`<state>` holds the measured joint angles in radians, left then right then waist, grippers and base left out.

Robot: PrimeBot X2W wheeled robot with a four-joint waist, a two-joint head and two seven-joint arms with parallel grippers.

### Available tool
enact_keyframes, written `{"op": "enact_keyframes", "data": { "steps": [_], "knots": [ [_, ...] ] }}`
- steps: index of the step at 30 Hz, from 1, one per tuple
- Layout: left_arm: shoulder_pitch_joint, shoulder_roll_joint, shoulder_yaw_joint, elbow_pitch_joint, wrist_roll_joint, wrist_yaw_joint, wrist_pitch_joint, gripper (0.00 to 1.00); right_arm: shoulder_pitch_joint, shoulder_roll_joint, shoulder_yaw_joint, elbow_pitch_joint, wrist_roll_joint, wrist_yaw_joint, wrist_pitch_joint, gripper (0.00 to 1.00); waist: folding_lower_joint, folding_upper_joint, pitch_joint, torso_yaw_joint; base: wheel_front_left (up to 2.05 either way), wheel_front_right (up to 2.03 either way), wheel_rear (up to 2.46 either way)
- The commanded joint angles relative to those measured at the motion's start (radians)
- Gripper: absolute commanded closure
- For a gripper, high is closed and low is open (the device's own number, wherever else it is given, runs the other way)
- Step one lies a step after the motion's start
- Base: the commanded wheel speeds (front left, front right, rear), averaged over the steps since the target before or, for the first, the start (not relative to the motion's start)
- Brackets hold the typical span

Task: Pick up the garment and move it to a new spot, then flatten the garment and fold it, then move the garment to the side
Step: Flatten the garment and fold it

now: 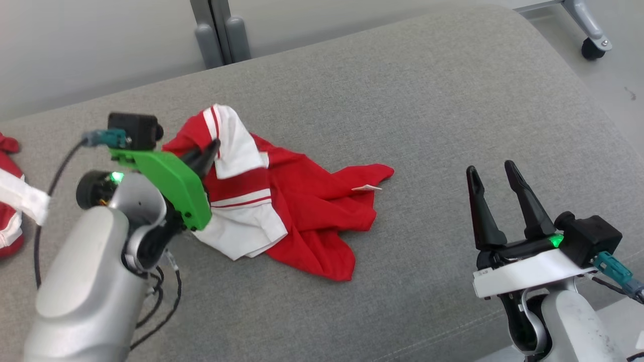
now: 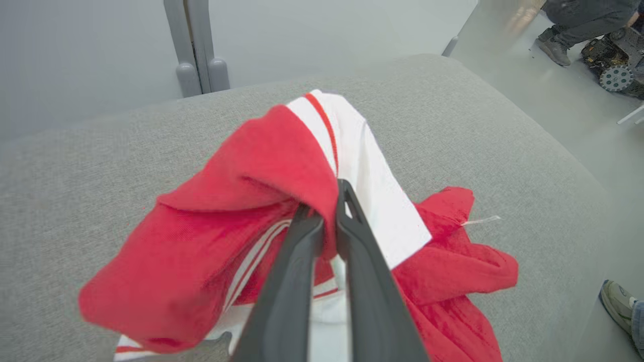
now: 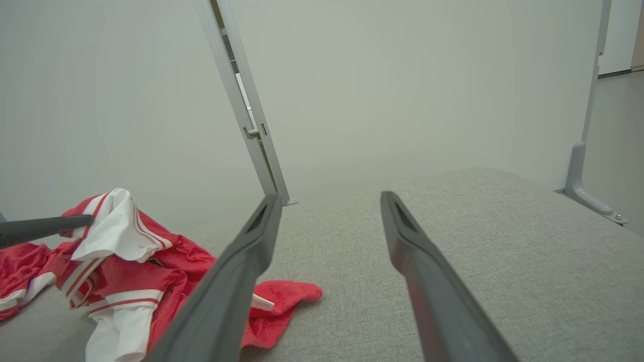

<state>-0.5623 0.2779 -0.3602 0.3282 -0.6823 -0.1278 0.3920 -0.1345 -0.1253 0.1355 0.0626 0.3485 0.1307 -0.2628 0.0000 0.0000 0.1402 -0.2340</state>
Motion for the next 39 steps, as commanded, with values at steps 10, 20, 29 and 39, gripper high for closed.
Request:
{"op": "enact_keyframes", "data": {
  "steps": [10, 20, 29, 39],
  "knots": [
    [-0.296, 0.071, 0.118, 0.243, -0.074, 0.032, 0.044, 1.0, -0.093, 0.034, 0.059, -0.007, 0.011, 0.0, -0.003, 0.0, 0.0, 0.0, 0.12, -0.065, 0.0, 0.0, 0.0],
    [-0.403, 0.123, 0.078, 0.556, -0.023, 0.009, -0.017, 0.0, -0.121, 0.058, 0.073, -0.002, 0.021, 0.0, -0.003, 0.0, 0.0, 0.0, 0.146, -0.119, 0.0, 0.0, 0.0],
    [-0.329, 0.12, -0.12, 0.4, -0.063, -0.003, -0.121, 0.0, -0.073, 0.028, 0.053, 0.014, 0.01, 0.0, -0.003, 0.0, 0.0, 0.0, 0.065, -0.024, 0.0, 0.0, 0.0],
    [-0.195, 0.243, -0.446, 0.086, -0.164, -0.003, 0.073, 0.0, -0.052, -0.005, 0.046, 0.013, 0.013, 0.0, -0.003, 0.0, 0.0, 0.0, 0.017, 0.051, 0.0, 0.0, 0.0]
  ]
}}
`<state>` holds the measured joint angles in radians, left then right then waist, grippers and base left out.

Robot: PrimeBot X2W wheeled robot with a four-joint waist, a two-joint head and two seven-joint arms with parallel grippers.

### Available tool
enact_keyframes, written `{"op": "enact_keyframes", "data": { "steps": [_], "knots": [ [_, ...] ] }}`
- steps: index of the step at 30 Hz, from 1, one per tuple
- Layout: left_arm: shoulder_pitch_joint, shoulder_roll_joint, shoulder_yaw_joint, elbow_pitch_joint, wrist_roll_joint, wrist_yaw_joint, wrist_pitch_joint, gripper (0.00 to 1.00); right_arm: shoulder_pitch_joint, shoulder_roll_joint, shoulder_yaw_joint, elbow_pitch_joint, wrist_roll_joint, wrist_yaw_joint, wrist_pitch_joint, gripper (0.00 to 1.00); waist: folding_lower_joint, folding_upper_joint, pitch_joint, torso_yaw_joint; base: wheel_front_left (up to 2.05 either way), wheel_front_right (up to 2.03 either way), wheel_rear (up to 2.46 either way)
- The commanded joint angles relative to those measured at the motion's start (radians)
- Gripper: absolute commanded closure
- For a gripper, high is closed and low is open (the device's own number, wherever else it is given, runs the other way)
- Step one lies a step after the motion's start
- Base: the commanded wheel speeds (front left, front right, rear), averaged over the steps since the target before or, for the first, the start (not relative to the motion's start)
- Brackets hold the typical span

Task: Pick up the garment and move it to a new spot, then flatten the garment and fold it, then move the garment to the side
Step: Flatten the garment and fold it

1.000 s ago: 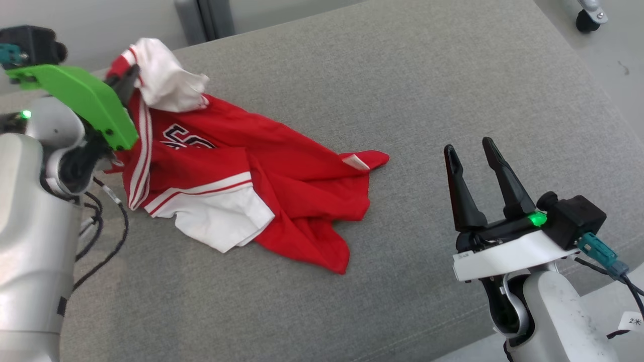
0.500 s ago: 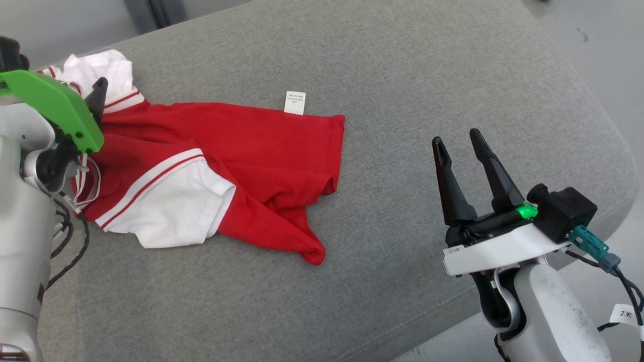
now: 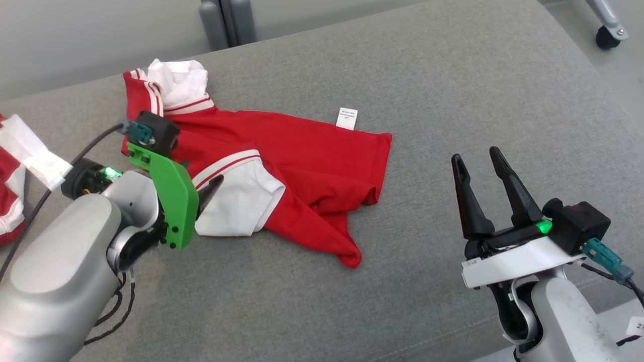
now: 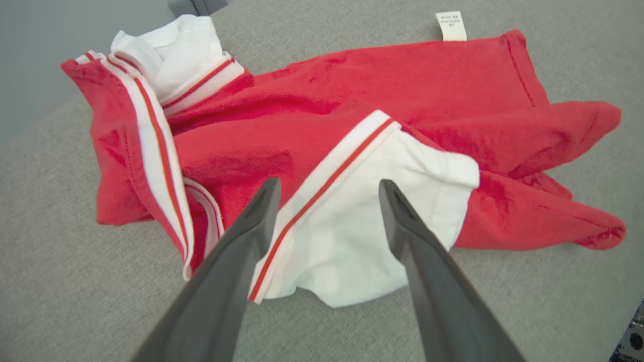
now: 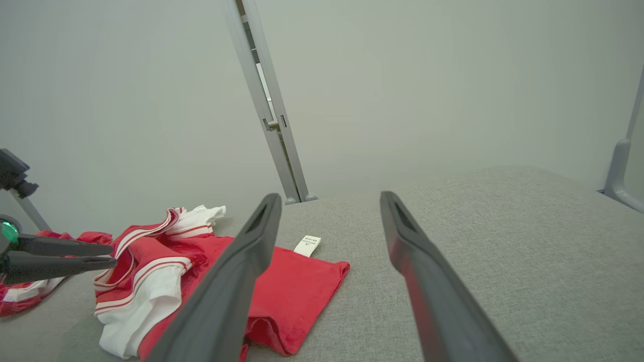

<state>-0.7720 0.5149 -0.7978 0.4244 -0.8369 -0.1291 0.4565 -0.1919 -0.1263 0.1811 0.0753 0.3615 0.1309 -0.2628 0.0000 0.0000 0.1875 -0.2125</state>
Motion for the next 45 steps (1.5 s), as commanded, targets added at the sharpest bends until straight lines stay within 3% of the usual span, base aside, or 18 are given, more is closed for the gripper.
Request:
{"op": "enact_keyframes", "data": {
  "steps": [1, 4, 8, 24, 25, 26, 27, 28, 39, 45],
  "knots": [
    [0.019, 0.018, -0.031, -0.028, -0.014, -0.002, 0.034, 0.0, 0.003, -0.003, 0.002, -0.001, 0.003, 0.0, -0.003, 0.0, 0.0, 0.0, -0.03, 0.028, 0.0, 0.0, 0.0],
    [0.03, 0.065, -0.095, -0.082, -0.025, -0.002, 0.101, 0.0, -0.005, 0.003, 0.012, -0.006, 0.012, 0.0, -0.003, 0.0, 0.0, 0.0, -0.025, 0.011, 0.0, 0.0, 0.0],
    [0.063, 0.066, -0.14, -0.087, -0.03, -0.002, 0.117, 0.0, -0.013, 0.013, 0.01, -0.007, 0.018, 0.0, -0.002, 0.0, 0.0, 0.0, -0.009, -0.026, 0.0, 0.0, 0.0],
    [0.012, -0.019, -0.173, 0.057, 0.0, 0.007, 0.062, 0.0, -0.034, 0.043, 0.006, -0.007, 0.021, 0.0, -0.003, 0.0, 0.0, 0.0, 0.022, -0.123, 0.0, 0.0, 0.0],
    [0.006, -0.019, -0.176, 0.07, 0.011, 0.009, 0.059, 0.15, -0.034, 0.045, 0.006, -0.007, 0.02, 0.0, -0.003, 0.0, 0.0, 0.0, 0.022, -0.125, 0.0, 0.0, 0.0],
    [0.001, -0.02, -0.179, 0.08, 0.014, 0.009, 0.056, 0.53, -0.033, 0.046, 0.006, -0.006, 0.02, 0.0, -0.003, 0.0, 0.0, 0.0, 0.021, -0.127, 0.0, 0.0, 0.0],
    [-0.002, -0.022, -0.18, 0.088, 0.013, 0.009, 0.054, 0.72, -0.032, 0.048, 0.006, -0.006, 0.019, 0.0, -0.003, 0.0, 0.0, 0.0, 0.02, -0.128, 0.0, 0.0, 0.0],
    [-0.003, -0.025, -0.178, 0.093, 0.008, 0.008, 0.052, 1.0, -0.03, 0.048, 0.005, -0.007, 0.019, 0.0, -0.003, 0.0, 0.0, 0.0, 0.02, -0.128, 0.0, 0.0, 0.0],
    [-0.016, -0.017, -0.171, 0.065, -0.043, 0.001, 0.053, 1.0, 0.003, 0.036, -0.004, 0.0, 0.007, 0.0, -0.003, 0.0, 0.0, 0.0, -0.022, -0.074, 0.0, 0.0, 0.0],
    [-0.022, 0.038, -0.14, -0.049, -0.094, 0.005, 0.101, 1.0, 0.032, 0.018, -0.008, 0.005, 0.005, 0.0, -0.003, 0.0, 0.0, 0.0, -0.06, 0.0, 0.0, 0.0, 0.0]
  ]
}}
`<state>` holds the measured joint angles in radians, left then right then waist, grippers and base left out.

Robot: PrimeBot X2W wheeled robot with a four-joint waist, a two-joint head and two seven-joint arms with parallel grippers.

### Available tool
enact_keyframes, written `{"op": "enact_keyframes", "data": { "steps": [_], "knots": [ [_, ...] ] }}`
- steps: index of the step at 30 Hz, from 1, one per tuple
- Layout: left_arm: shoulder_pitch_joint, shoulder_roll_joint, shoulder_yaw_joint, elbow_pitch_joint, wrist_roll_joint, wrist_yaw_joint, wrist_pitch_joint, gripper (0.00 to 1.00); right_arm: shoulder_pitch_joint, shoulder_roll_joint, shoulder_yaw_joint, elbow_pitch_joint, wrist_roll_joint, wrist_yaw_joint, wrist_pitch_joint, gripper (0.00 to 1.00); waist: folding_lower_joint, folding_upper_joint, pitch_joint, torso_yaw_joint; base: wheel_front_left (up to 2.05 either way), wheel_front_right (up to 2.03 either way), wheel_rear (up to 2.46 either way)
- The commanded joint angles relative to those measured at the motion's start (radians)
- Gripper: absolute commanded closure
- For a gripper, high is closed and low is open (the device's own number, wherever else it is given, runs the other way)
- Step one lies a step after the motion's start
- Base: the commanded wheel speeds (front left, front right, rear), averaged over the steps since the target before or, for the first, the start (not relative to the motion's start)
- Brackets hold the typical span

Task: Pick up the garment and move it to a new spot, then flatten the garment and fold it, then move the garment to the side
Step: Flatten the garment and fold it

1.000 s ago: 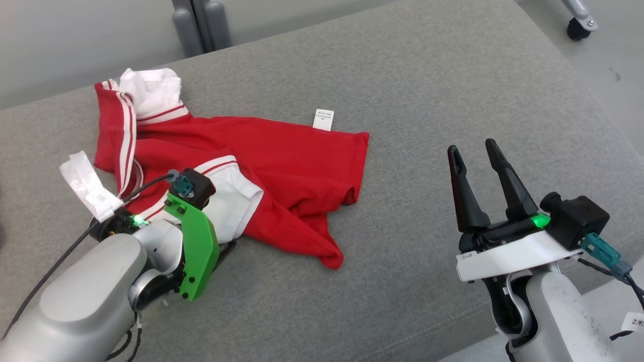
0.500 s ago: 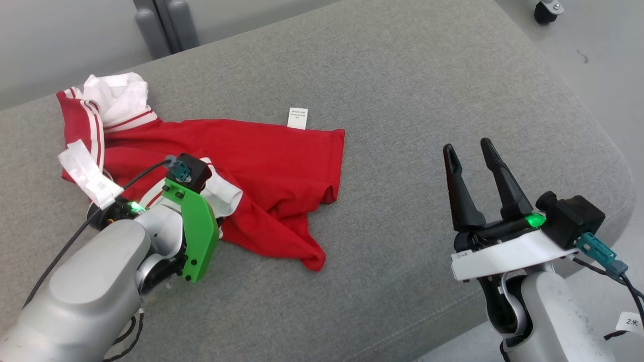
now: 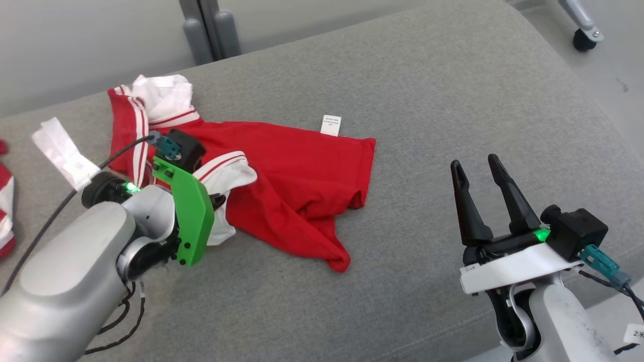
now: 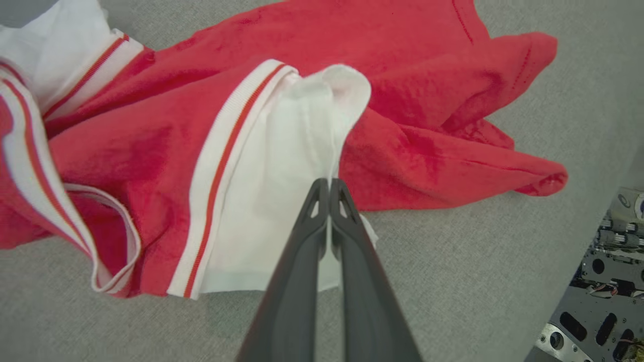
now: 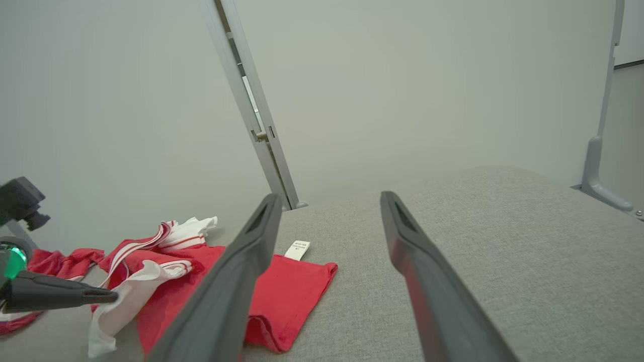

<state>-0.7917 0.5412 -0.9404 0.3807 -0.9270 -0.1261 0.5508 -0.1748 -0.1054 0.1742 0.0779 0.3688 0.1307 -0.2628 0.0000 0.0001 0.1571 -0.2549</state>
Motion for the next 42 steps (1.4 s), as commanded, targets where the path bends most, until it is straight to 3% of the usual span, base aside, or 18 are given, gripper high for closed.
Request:
{"op": "enact_keyframes", "data": {
  "steps": [1, 10, 15, 20, 26, 27, 28, 29, 30, 35, 42],
  "knots": [
    [0.003, 0.027, 0.008, -0.028, -0.017, 0.006, 0.021, 1.0, 0.018, -0.005, -0.001, 0.004, -0.003, 0.0, -0.003, 0.0, 0.0, -0.0001, -0.036, 0.054, 0.0, 0.0, 0.0],
    [0.119, 0.222, -0.003, -0.247, -0.125, 0.026, 0.2, 1.0, 0.052, -0.036, -0.012, 0.013, -0.005, 0.0, -0.003, 0.0, 0.0, -0.0001, -0.097, 0.169, 0.0, 0.0, 0.0],
    [0.185, 0.298, -0.017, -0.333, -0.165, 0.052, 0.25, 1.0, 0.061, -0.051, -0.016, 0.011, -0.001, 0.0, -0.003, 0.0, 0.0, -0.0001, -0.108, 0.205, 0.0, 0.0, 0.0],
    [0.244, 0.322, -0.045, -0.364, -0.173, 0.078, 0.271, 1.0, 0.057, -0.058, -0.027, 0.002, 0.001, 0.0, -0.003, 0.0, 0.0, -0.0001, -0.095, 0.219, 0.0, 0.0, 0.0],
    [0.31, 0.273, -0.088, -0.305, -0.134, 0.1, 0.218, 1.0, 0.041, -0.06, -0.045, -0.004, 0.003, 0.0, -0.003, 0.0, 0.0, -0.0001, -0.065, 0.208, 0.0, 0.0, 0.0],
    [0.327, 0.254, -0.083, -0.287, -0.148, 0.099, 0.192, 0.72, 0.041, -0.06, -0.047, -0.003, 0.004, 0.0, -0.003, 0.0, 0.0, -0.0001, -0.061, 0.206, 0.0, 0.0, 0.0],
    [0.337, 0.244, -0.078, -0.277, -0.156, 0.096, 0.171, 0.21, 0.042, -0.059, -0.047, -0.002, 0.004, 0.0, -0.003, 0.0, 0.0, -0.0001, -0.059, 0.203, 0.0, 0.0, 0.0],
    [0.345, 0.233, -0.069, -0.263, -0.163, 0.092, 0.143, 0.06, 0.045, -0.058, -0.046, 0.0, 0.004, 0.0, -0.003, 0.0, 0.0, -0.0001, -0.058, 0.201, 0.0, 0.0, 0.0],
    [0.349, 0.226, -0.062, -0.253, -0.167, 0.09, 0.121, 0.0, 0.046, -0.058, -0.045, 0.001, 0.004, 0.0, -0.003, 0.0, 0.0, -0.0001, -0.058, 0.199, 0.0, 0.0, 0.0],
    [0.341, 0.221, -0.006, -0.242, -0.17, 0.093, 0.012, 0.0, 0.059, -0.057, -0.048, 0.006, 0.006, 0.0, -0.003, 0.0, 0.0, -0.0001, -0.066, 0.196, 0.0, 0.0, 0.0],
    [0.348, 0.277, 0.161, -0.334, -0.164, 0.188, -0.226, 0.0, 0.074, -0.051, -0.053, 0.001, 0.01, 0.0, -0.003, 0.0, 0.0, -0.0001, -0.098, 0.202, 0.0, 0.0, 0.0]
  ]
}}
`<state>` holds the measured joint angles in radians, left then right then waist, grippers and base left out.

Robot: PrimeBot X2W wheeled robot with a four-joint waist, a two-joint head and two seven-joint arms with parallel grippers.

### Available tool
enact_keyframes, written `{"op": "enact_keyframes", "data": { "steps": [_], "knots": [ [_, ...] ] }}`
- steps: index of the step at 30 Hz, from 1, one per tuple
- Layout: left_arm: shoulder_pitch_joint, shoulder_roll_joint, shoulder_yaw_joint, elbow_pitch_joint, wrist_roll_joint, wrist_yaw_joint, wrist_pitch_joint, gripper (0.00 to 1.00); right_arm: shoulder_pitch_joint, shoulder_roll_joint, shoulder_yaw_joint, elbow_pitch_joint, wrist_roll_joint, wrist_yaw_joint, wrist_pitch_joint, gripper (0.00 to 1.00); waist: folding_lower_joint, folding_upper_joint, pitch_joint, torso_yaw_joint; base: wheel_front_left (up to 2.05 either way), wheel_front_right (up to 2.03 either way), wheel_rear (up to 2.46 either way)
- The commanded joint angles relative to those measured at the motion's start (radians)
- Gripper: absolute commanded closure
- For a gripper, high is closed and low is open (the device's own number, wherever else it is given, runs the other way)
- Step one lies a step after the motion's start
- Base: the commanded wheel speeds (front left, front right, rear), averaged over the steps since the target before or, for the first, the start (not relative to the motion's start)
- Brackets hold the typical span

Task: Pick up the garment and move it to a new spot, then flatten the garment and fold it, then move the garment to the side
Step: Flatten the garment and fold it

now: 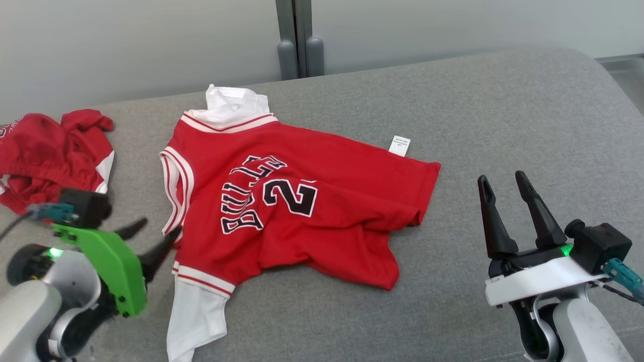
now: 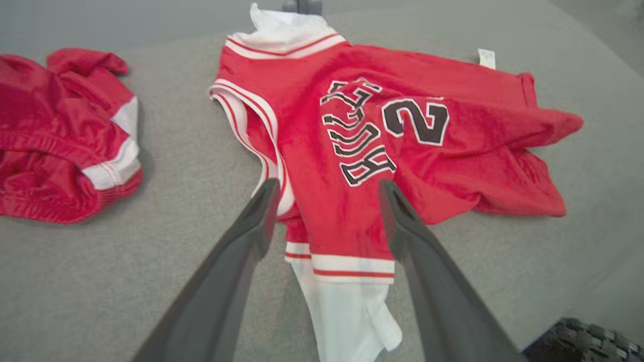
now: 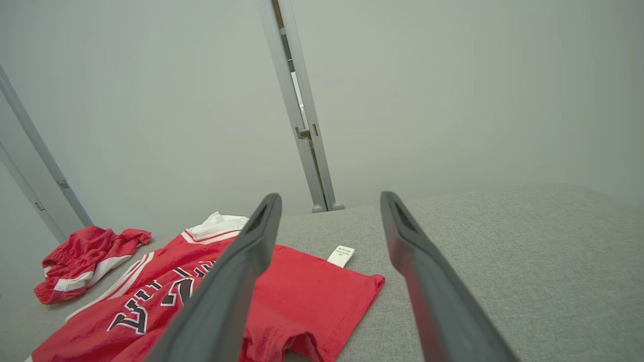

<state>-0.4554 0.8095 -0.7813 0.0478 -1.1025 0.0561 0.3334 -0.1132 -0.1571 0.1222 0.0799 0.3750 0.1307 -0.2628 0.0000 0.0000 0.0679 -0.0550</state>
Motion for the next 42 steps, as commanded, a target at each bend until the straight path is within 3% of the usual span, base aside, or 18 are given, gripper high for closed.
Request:
{"op": "enact_keyframes", "data": {
  "steps": [1, 8, 11, 14, 18, 24, 29, 34, 42],
  "knots": [
    [0.02, 0.014, 0.035, -0.011, 0.033, 0.033, -0.081, 0.0, 0.014, 0.003, -0.001, -0.002, 0.004, 0.0, -0.003, 0.0, 0.0, 0.0, -0.012, 0.002, 0.0, 0.0, 0.0],
    [0.154, -0.07, 0.182, 0.013, 0.095, 0.201, -0.507, 0.0, 0.027, 0.005, 0.012, 0.004, 0.016, 0.0, -0.003, 0.0, 0.0, 0.0, -0.018, 0.01, 0.0, 0.0, 0.0],
    [0.21, -0.125, 0.239, 0.05, 0.151, 0.258, -0.589, 0.0, 0.031, -0.001, 0.016, 0.003, 0.023, 0.0, -0.003, 0.0, 0.0, 0.0, -0.014, 0.016, 0.0, 0.0, 0.0],
    [0.243, -0.21, 0.35, 0.033, 0.255, 0.28, -0.6, 0.0, 0.035, -0.008, 0.016, 0.005, 0.029, 0.0, -0.003, 0.0, 0.0, 0.0, -0.004, 0.028, 0.0, 0.0, 0.0],
    [0.329, -0.365, 0.507, -0.017, 0.44, 0.243, -0.597, 0.0, 0.034, -0.021, 0.023, 0.014, 0.045, 0.0, -0.003, 0.0, 0.0, 0.0, 0.018, 0.044, 0.0, 0.0, 0.0],
    [0.37, -0.499, 0.61, 0.019, 0.578, 0.121, -0.597, 0.0, 0.004, -0.062, 0.065, 0.061, 0.082, 0.0, -0.002, 0.0, 0.0, 0.0, 0.038, 0.068, 0.0, 0.0, 0.0],
    [0.36, -0.575, 0.662, 0.053, 0.637, 0.047, -0.598, 0.0, -0.062, -0.109, 0.147, 0.194, 0.132, 0.0, 0.019, 0.0, 0.0, 0.0, 0.045, 0.085, 0.0, 0.0, 0.0],
    [0.34, -0.647, 0.686, 0.1, 0.681, -0.019, -0.598, 0.0, -0.195, -0.137, 0.237, 0.345, 0.157, 0.0, 0.143, 0.0, 0.0, 0.0, 0.055, 0.113, 0.0, 0.0, 0.0],
    [0.319, -0.717, 0.729, 0.155, 0.733, -0.093, -0.598, 0.0, -0.339, -0.129, 0.329, 0.54, 0.178, 0.0, 0.386, 0.0, 0.0, 0.0, 0.051, 0.18, 0.0, 0.0, 0.0]
  ]
}}
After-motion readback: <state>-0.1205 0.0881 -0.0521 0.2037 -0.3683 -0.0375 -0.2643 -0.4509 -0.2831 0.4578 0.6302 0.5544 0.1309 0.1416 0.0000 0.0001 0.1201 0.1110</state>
